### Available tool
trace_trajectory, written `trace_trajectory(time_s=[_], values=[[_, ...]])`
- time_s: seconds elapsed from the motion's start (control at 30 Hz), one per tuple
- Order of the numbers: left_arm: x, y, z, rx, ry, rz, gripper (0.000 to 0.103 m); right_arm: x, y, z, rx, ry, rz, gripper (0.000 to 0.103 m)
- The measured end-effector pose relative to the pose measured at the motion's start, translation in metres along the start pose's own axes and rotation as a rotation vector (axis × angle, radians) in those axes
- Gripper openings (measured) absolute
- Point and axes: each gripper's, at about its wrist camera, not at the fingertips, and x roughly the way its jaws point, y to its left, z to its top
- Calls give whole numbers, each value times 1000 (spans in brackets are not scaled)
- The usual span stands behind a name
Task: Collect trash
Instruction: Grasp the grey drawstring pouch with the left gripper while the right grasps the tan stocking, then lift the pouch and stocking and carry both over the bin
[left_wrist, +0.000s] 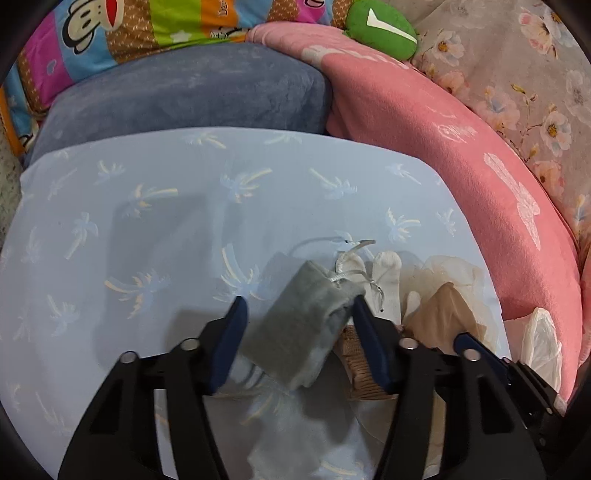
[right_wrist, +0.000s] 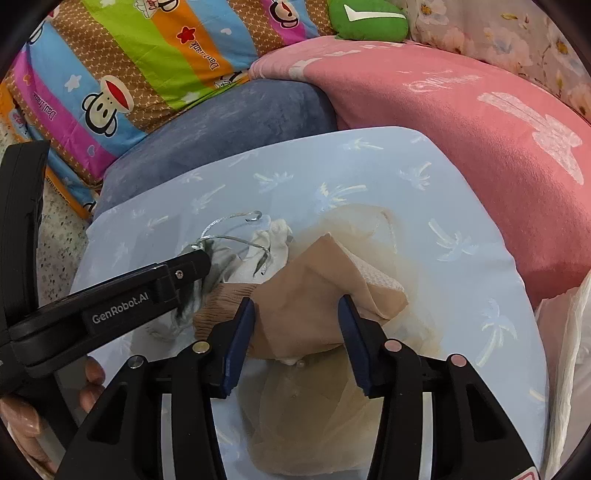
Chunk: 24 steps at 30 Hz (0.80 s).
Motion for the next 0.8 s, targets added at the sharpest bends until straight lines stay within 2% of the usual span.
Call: trace_trajectory(time_s=[0.07,0.13,0.17,0.27,0.57,0.8], values=[[3,3,-1,-1,18,-13,25,6,-1,-2,5,15,5,29],[3,4,-3,-2,19,-12,15,10,-1,-3,3,26,13,13],[2,4,-4,-2,15,-9,9,9,-1,-4,-1,25,17,10],[-5,7,-4,-18,6,-23,6,2,3,-3,-10,10,22,3],[-44,-7,3,-3,-68,-33,5,-53,10,8,0,-97,78,3],[-83,-33,8,31,-137,-63,5,-111,10,17,4,-207,104,3]])
